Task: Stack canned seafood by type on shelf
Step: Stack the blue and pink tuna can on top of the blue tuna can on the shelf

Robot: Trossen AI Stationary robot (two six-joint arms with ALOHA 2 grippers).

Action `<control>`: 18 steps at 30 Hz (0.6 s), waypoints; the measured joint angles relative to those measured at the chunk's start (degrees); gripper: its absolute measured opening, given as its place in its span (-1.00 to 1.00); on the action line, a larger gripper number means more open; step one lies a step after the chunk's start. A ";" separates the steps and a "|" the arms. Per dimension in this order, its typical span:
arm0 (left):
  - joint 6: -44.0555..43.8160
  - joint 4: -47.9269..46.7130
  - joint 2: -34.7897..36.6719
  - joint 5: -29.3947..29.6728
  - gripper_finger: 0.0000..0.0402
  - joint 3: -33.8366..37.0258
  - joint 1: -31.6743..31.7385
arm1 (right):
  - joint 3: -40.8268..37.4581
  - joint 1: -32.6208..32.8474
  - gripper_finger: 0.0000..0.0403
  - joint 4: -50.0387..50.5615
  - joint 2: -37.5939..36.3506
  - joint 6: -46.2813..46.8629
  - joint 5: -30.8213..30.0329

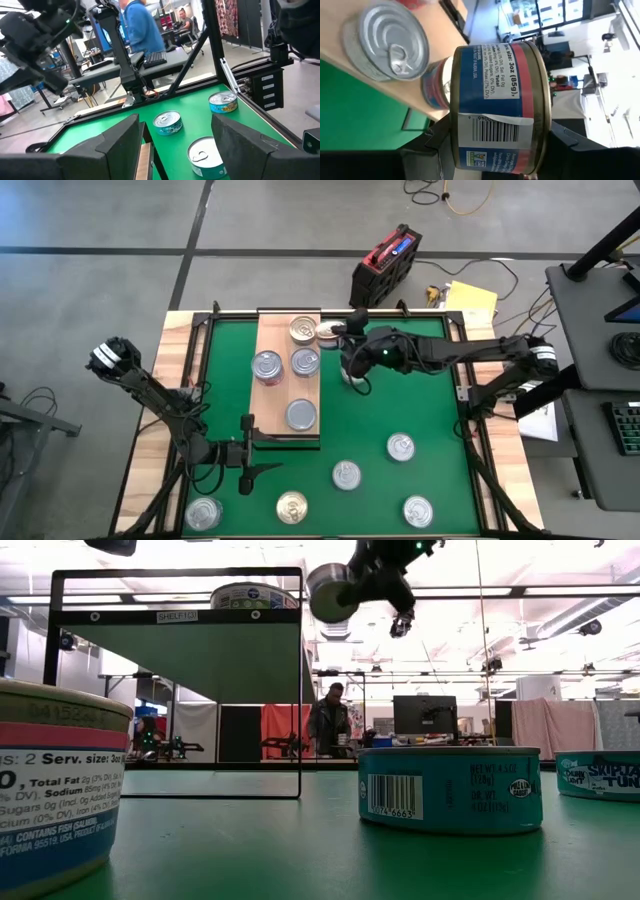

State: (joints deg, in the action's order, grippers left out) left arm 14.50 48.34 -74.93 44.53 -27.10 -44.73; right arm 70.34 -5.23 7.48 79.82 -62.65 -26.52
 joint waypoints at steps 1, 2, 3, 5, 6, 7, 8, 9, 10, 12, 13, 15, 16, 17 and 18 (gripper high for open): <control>0.00 0.00 -0.01 0.00 0.16 -0.06 0.00 | -0.02 -0.38 -0.10 -0.57 0.35 0.02 0.02; -0.01 0.02 -0.01 0.04 0.16 -0.09 0.00 | -0.02 -0.77 -0.10 -0.74 0.81 0.02 0.09; -0.01 0.09 -0.01 0.02 0.16 -0.14 0.00 | -0.02 -1.02 -0.10 -0.58 1.16 0.00 0.07; -0.02 0.03 -0.01 0.04 0.16 -0.14 0.00 | -0.02 -1.52 -0.10 -0.54 1.97 0.01 0.10; -0.02 0.07 -0.01 0.02 0.16 -0.14 0.00 | -0.03 -1.69 -0.10 -0.50 2.35 -0.02 0.14; -0.02 0.05 -0.01 0.02 0.16 -0.14 0.00 | -0.04 -1.79 -0.10 -0.48 2.70 -0.19 0.15; -0.02 0.04 -0.01 0.02 0.16 -0.14 0.00 | -0.04 -1.98 -0.10 -0.49 2.85 -0.27 0.16; -0.02 0.04 -0.01 0.04 0.16 -0.14 0.00 | -0.06 -2.08 -0.10 -0.47 2.93 -0.28 0.17; -0.02 0.07 -0.01 0.04 0.16 -0.14 0.00 | -0.06 -2.12 -0.10 -0.52 3.08 -0.29 0.17; -0.02 0.04 -0.01 0.04 0.16 -0.14 0.00 | -0.06 -2.25 -0.10 -0.67 3.19 -0.29 0.15; -0.02 0.04 -0.01 0.04 0.16 -0.14 0.00 | -0.06 -2.30 -0.10 -0.52 3.20 -0.30 0.15; -0.02 0.02 -0.01 0.04 0.16 -0.14 0.00 | -0.08 -2.32 -0.10 -0.51 3.23 -0.35 0.15; -0.02 0.02 -0.01 0.04 0.16 -0.14 0.00 | -0.08 -2.32 -0.10 -0.55 3.23 -0.35 0.14; -0.02 0.04 -0.01 0.04 0.16 -0.14 0.00 | -0.08 -2.32 -0.10 -0.57 3.23 -0.36 0.14; -0.02 0.03 -0.01 0.04 0.16 -0.14 0.00 | -0.08 -2.32 -0.10 -0.56 3.23 -0.38 0.13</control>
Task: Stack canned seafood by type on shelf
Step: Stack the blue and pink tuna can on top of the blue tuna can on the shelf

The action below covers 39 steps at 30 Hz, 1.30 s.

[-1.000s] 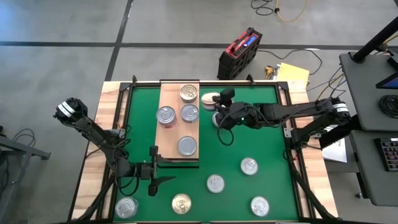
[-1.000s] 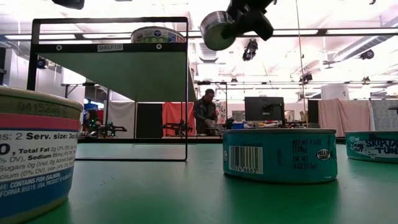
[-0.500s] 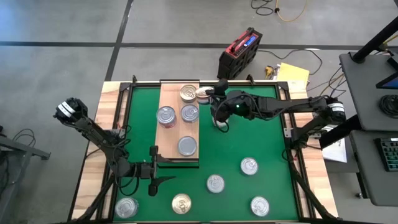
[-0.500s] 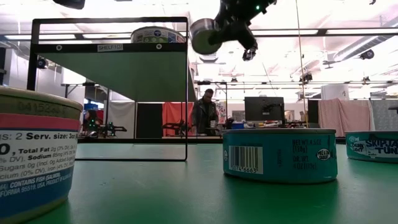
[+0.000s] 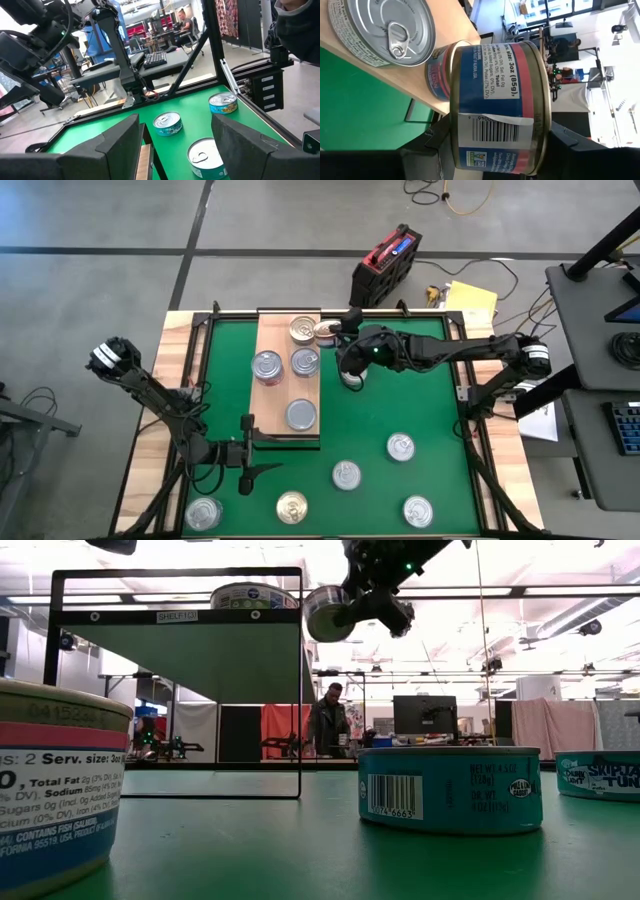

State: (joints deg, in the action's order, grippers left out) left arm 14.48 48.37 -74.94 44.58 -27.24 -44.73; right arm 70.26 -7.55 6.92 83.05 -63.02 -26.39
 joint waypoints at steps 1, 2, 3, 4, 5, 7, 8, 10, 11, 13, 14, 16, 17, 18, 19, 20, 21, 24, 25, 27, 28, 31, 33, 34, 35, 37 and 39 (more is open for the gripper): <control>0.00 -0.01 0.00 0.00 0.16 0.00 0.00 | 0.00 0.00 -0.10 0.02 0.00 0.00 0.00; 0.00 -0.01 0.00 0.00 0.16 0.00 0.00 | 0.00 0.00 -0.10 0.02 0.00 0.00 0.00; 0.00 -0.01 0.00 0.00 0.16 0.00 0.00 | 0.00 0.00 -0.10 0.02 0.00 0.00 0.00; -0.02 -0.01 0.00 0.00 0.16 0.00 0.00 | 0.00 0.00 -0.10 0.00 0.00 0.00 0.00; -0.02 -0.01 0.00 0.00 0.16 0.00 0.00 | 0.00 0.00 -0.10 -0.02 0.00 0.00 0.00; -0.01 -0.01 0.00 0.01 0.16 0.00 0.00 | 0.00 0.00 -0.10 0.00 0.00 0.00 -0.01; -0.01 -0.01 0.00 0.00 0.16 0.00 0.00 | 0.00 0.00 -0.10 0.00 0.00 -0.01 -0.03; -0.02 -0.01 0.00 0.00 0.16 0.00 0.00 | 0.00 0.00 -0.10 -0.02 0.00 -0.05 -0.15; 0.00 -0.01 0.00 0.02 0.16 0.00 0.00 | 0.00 0.00 -0.10 -0.07 0.00 -0.14 -0.15; 0.00 -0.01 0.00 0.02 0.16 0.00 0.00 | 0.00 0.00 -0.10 -0.50 0.00 -1.19 -0.14; 0.00 -0.01 0.00 0.02 0.16 0.00 0.00 | 0.00 0.00 -0.10 -1.02 0.00 -1.96 -0.14; 0.00 -0.03 0.00 0.02 0.16 0.00 0.00 | 0.00 0.00 -0.10 -2.69 0.00 -3.25 -0.13; 0.00 -0.03 0.00 0.02 0.16 0.00 0.00 | 0.00 0.00 -0.10 -3.39 0.00 -3.69 -0.13; 0.00 -0.03 0.00 0.02 0.16 0.00 0.00 | 0.00 0.00 -0.10 -3.83 0.00 -3.97 -0.13; 0.00 -0.03 0.00 0.02 0.16 0.00 0.00 | 0.00 0.00 -0.10 -4.04 0.00 -4.19 -0.13; 0.00 -0.04 0.00 0.02 0.16 0.00 0.00 | 0.00 0.00 -0.10 -4.18 0.00 -4.51 -0.13; 0.00 -0.05 0.00 0.02 0.16 0.00 0.00 | 0.00 0.00 -0.10 -4.24 0.02 -4.71 -0.13; 0.24 -0.05 0.00 0.02 0.16 0.00 0.00 | 0.00 -0.28 -0.10 -4.30 0.02 -5.21 1.25; 0.51 -0.05 0.00 0.04 0.16 0.00 0.00 | 0.00 -0.46 -0.10 -4.31 0.02 -5.17 2.66; 1.32 -0.07 0.00 0.04 0.16 -0.11 0.00 | 0.00 -1.08 -0.10 -4.64 0.02 -5.18 5.25; 1.60 -0.10 0.00 0.04 0.16 -0.24 0.00 | 0.00 -1.39 -0.10 -5.29 0.02 -5.16 6.18; 2.96 -0.07 0.00 0.07 0.16 -0.98 0.00 | 0.00 -2.66 -0.10 -8.64 0.43 -5.69 8.97; 3.76 0.01 0.02 0.07 0.16 -1.41 0.00 | 0.00 -3.71 -0.10 -10.70 1.19 -7.11 11.32; 4.24 -0.01 0.02 0.07 0.16 -1.61 0.00 | 0.00 -4.17 -0.10 -12.27 1.76 -7.77 12.35; 4.56 -0.04 0.02 0.07 0.16 -1.82 0.00 | 0.00 -4.61 -0.10 -13.40 2.38 -8.59 13.07; 4.71 0.01 0.02 0.07 0.16 -2.12 0.00 | 0.00 -5.37 -0.10 -14.44 3.73 -10.05 13.16; 4.74 -0.08 0.02 0.94 0.16 -2.33 0.00 | 0.32 -6.02 -0.10 -15.24 5.20 -10.12 13.35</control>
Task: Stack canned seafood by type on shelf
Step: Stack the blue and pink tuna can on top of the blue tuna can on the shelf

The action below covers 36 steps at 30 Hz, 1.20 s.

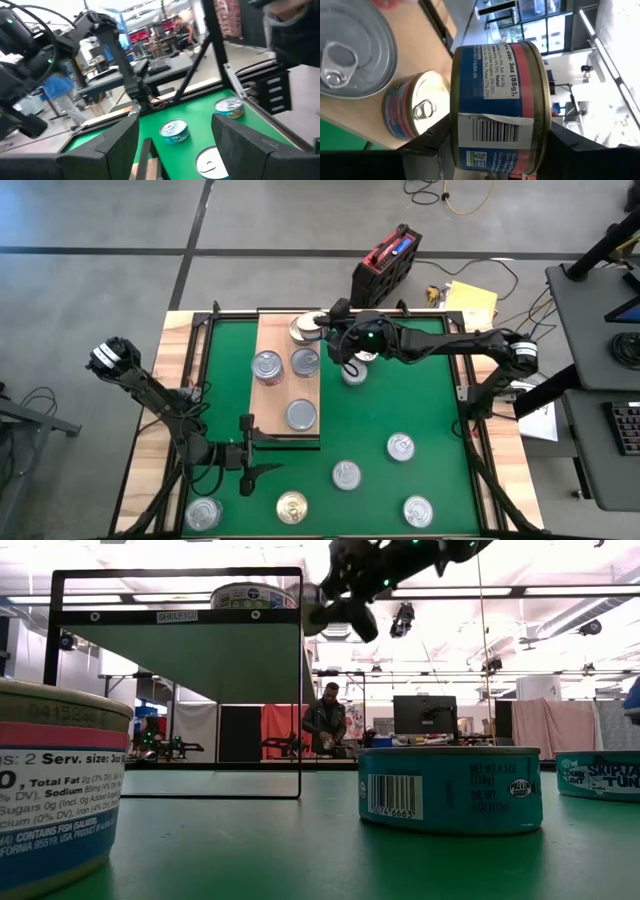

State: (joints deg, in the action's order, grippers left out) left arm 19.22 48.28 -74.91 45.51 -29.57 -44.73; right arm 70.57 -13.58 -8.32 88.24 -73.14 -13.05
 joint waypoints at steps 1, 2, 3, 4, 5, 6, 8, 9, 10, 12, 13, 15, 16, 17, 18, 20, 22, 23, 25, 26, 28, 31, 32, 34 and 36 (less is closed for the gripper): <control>-0.09 -0.01 0.00 0.83 0.16 -0.14 0.00 | 0.11 -0.26 -0.10 -0.04 0.76 -0.02 0.01; -0.25 0.01 0.00 1.99 0.16 -0.30 0.00 | 0.33 -0.50 -0.10 -0.01 1.44 -0.27 -0.01; -0.29 0.01 0.00 3.34 0.16 -0.48 -0.03 | 0.47 -0.76 -0.10 -0.11 1.96 -0.60 -0.01; -0.39 -0.01 0.00 4.61 0.16 -0.67 -0.09 | 0.60 -0.95 -0.10 0.07 2.48 -1.01 -0.01; -0.41 0.07 0.00 5.60 0.16 -0.86 -0.09 | 0.91 -1.08 -0.10 0.15 3.03 -1.21 -0.01; -0.43 0.12 0.00 6.25 0.16 -1.00 -0.09 | 1.21 -1.18 -0.10 -0.08 3.40 -1.40 -0.01; -0.42 0.04 0.00 6.99 0.16 -1.29 -0.09 | 1.68 -1.34 -0.10 -0.10 3.97 -2.81 -0.01; -0.41 0.02 0.00 7.06 0.16 -1.41 -0.10 | 2.00 -1.41 -0.10 -0.10 4.33 -3.23 -0.03; -0.43 0.01 0.00 7.13 0.16 -1.51 -0.12 | 2.37 -1.41 -0.10 -0.23 4.63 -3.41 -0.01; -0.41 -0.03 0.00 7.13 0.16 -1.58 -0.17 | 2.64 -1.47 -0.10 0.36 4.75 -3.50 -0.01; -0.41 -0.25 0.00 7.17 0.16 -1.58 -0.17 | 2.84 -1.47 -0.10 0.59 4.75 -3.60 -0.01; -0.43 -1.05 0.00 8.02 0.16 -1.58 -0.22 | 2.98 -1.47 -0.10 0.27 4.49 -3.59 -0.01; -0.56 -1.60 0.00 8.64 0.16 -1.58 -0.22 | 2.98 -1.47 -0.10 0.36 4.25 -3.60 -0.01; -0.81 -2.06 0.00 9.14 0.16 -1.57 -0.21 | 2.98 -1.47 -0.10 0.25 4.08 -3.58 -0.01; -1.07 -2.43 0.00 9.29 0.16 -1.56 -0.20 | 2.98 -1.47 -0.10 0.25 3.92 -3.58 -0.01; -1.57 -2.77 0.00 9.42 0.16 -1.56 -0.20 | 2.98 -1.47 -0.10 0.28 3.85 -3.58 -0.01; -1.70 -3.04 0.00 9.42 0.16 -1.56 -0.20 | 2.98 -1.47 -0.10 0.71 3.85 -3.34 -0.01; -1.72 -3.07 0.00 9.41 0.16 -1.56 -0.20 | 2.98 -1.47 -0.10 0.95 3.85 -2.97 -0.01; -1.74 -3.12 0.00 9.40 0.16 -1.56 -0.20 | 2.94 -1.47 -0.10 1.01 3.85 -2.71 -0.01; -1.74 -3.13 0.00 9.40 0.16 -1.56 -0.20 | 2.92 -1.47 -0.10 1.14 3.84 -2.68 -0.05; -1.74 -3.42 0.00 9.41 0.16 -1.56 -0.20 | 2.90 -1.47 -0.10 1.48 3.83 -2.54 -0.33; -1.92 -3.86 0.00 9.42 0.16 -1.54 -0.17 | 2.81 -1.47 -0.10 2.07 3.83 -1.65 -0.42; -1.94 -3.90 0.00 9.40 0.16 -1.54 -0.17 | 2.74 -1.47 -0.10 2.09 3.83 -1.27 -0.43; -1.94 -3.88 0.00 9.42 0.16 -1.54 -0.16 | 2.66 -1.47 -0.10 2.10 3.83 0.03 -0.43; -1.94 -4.03 0.00 9.42 0.16 -1.54 -0.17 | 2.62 -1.47 -0.10 2.10 3.83 0.33 -0.43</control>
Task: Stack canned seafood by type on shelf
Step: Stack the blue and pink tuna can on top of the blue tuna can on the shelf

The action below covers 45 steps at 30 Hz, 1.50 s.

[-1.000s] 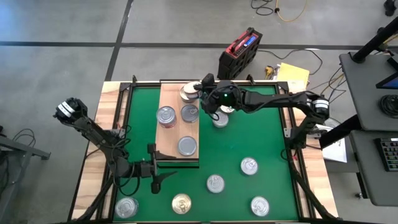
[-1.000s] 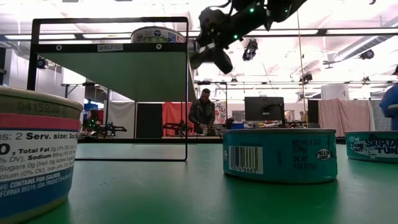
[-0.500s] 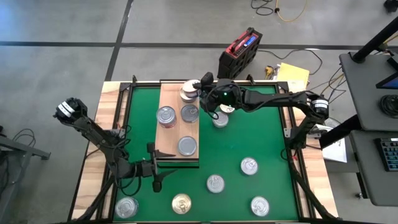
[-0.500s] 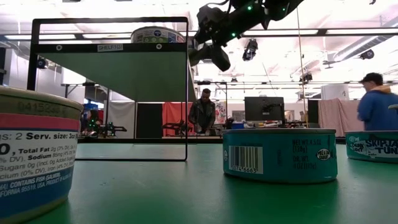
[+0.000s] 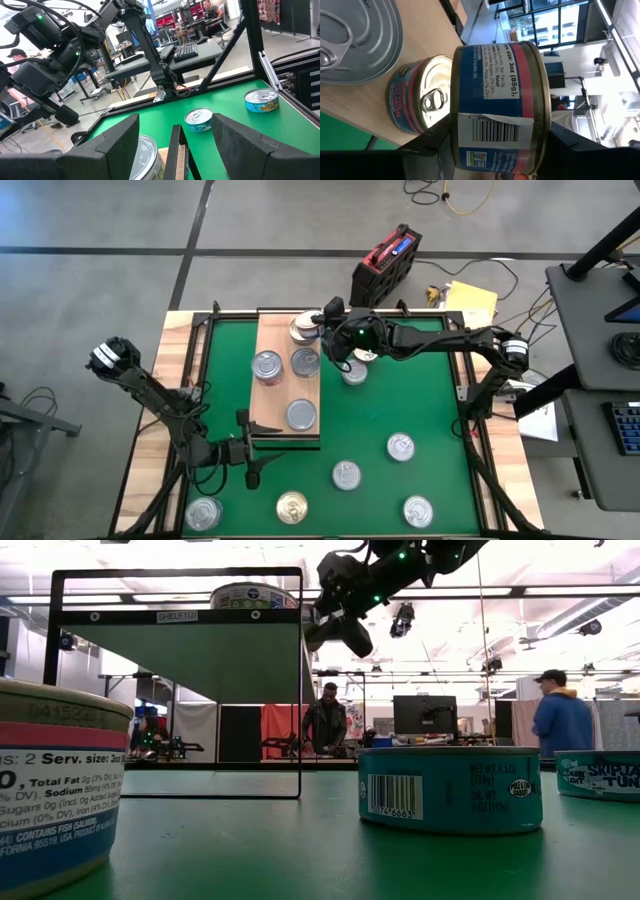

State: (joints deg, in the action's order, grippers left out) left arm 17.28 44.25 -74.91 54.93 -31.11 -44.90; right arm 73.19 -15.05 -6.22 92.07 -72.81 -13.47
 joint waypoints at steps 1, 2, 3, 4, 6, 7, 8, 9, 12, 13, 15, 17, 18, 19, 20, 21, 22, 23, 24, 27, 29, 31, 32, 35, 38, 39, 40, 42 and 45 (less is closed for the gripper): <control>0.00 -0.23 0.00 0.00 0.16 0.00 0.01 | -0.07 0.00 -0.10 -0.01 0.00 -0.01 0.00; 0.00 -0.29 0.00 0.00 0.16 0.02 0.01 | -0.07 0.00 -0.10 0.02 0.00 0.02 0.00; 0.00 -0.31 0.00 0.00 0.16 0.02 0.01 | -0.07 0.00 -0.10 0.00 0.00 0.05 0.00; 0.00 -0.31 0.00 0.00 0.16 0.02 0.01 | -0.08 0.00 -0.10 0.03 0.00 0.06 0.00; 0.00 -0.31 0.00 -0.01 0.16 0.02 0.01 | -0.09 0.00 -0.10 0.00 0.00 0.08 0.00; 0.00 -0.31 0.00 -0.01 0.16 0.02 0.01 | -0.09 0.00 -0.10 0.00 0.00 0.08 0.00; 0.00 -0.31 0.00 0.00 0.16 0.02 0.01 | -0.09 0.00 -0.10 0.00 0.00 0.13 0.00; -0.03 -0.31 0.00 0.00 0.16 0.02 0.01 | -0.09 0.00 -0.10 0.00 0.00 0.15 0.00; -0.48 -0.35 0.00 0.00 0.16 0.02 0.01 | -0.09 0.00 -0.10 0.00 0.00 0.19 0.00; -0.74 -0.52 0.00 0.00 0.16 0.02 0.01 | -0.09 0.00 -0.10 0.00 0.00 0.19 0.00; -1.08 -0.98 0.00 -0.02 0.16 0.04 0.01 | -0.09 0.00 -0.10 0.00 0.00 0.19 0.00; -1.37 -1.34 0.00 0.00 0.16 0.04 0.01 | -0.09 0.00 -0.10 0.00 0.00 0.20 0.00; -1.49 -1.53 0.00 -0.01 0.16 0.04 0.01 | -0.09 0.00 -0.10 0.00 0.00 0.29 0.00; -1.52 -1.65 0.00 0.00 0.16 0.05 0.01 | -0.09 0.00 -0.10 0.00 0.00 0.38 0.00; -1.53 -1.64 0.00 -0.02 0.16 0.07 0.01 | -0.09 0.00 -0.10 0.00 0.00 0.39 -0.01; -1.53 -1.64 0.00 0.00 0.16 0.07 0.01 | -0.09 0.00 -0.10 0.00 0.00 0.39 -0.01; -1.53 -1.64 0.00 0.00 0.16 0.07 0.01 | -0.09 0.00 -0.10 0.00 0.00 0.39 0.00; -1.53 -1.66 0.00 -0.01 0.16 0.07 0.01 | -0.09 0.00 -0.10 0.00 0.00 0.39 -0.01; -1.53 -1.69 0.00 -0.02 0.16 0.07 0.01 | -0.09 0.00 -0.10 0.00 0.00 0.39 0.00; -1.59 -1.86 0.00 0.00 0.16 0.07 0.01 | -0.09 0.00 -0.10 0.00 0.00 0.39 -0.01; -1.78 -2.05 0.00 0.00 0.16 0.07 0.01 | -0.09 0.00 -0.10 0.00 0.00 0.39 -0.02; -1.87 -2.08 0.00 -0.02 0.16 0.07 0.01 | -0.12 0.00 -0.10 0.00 -0.01 0.39 -0.02; -1.92 -2.12 0.00 -0.01 0.16 0.07 0.01 | -0.10 0.00 -0.10 0.00 -0.02 0.39 -0.02; -2.16 -2.32 0.00 -0.02 0.16 0.07 0.01 | -0.12 0.00 -0.10 0.00 -0.02 0.39 -0.02; -2.19 -2.34 0.00 0.00 0.16 0.07 0.01 | -0.12 0.00 -0.10 0.00 -0.02 0.39 -0.02; -2.19 -2.34 0.00 -0.02 0.16 0.07 0.01 | -0.12 0.00 -0.10 0.00 -0.02 0.39 -0.02; -2.19 -2.34 0.00 0.00 0.16 0.07 0.01 | -0.12 0.00 -0.10 -0.01 -0.02 0.39 -0.02; -2.19 -2.36 0.00 -0.02 0.16 0.07 0.01 | -0.12 0.00 -0.10 -0.01 -0.02 0.39 -0.02; -2.19 -2.36 0.00 0.00 0.16 0.07 0.01 | -0.12 0.00 -0.10 0.00 -0.02 0.39 -0.02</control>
State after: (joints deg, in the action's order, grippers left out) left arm 15.09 41.89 -74.91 54.94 -31.05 -44.88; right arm 73.08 -15.05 -6.22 92.05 -72.42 -13.50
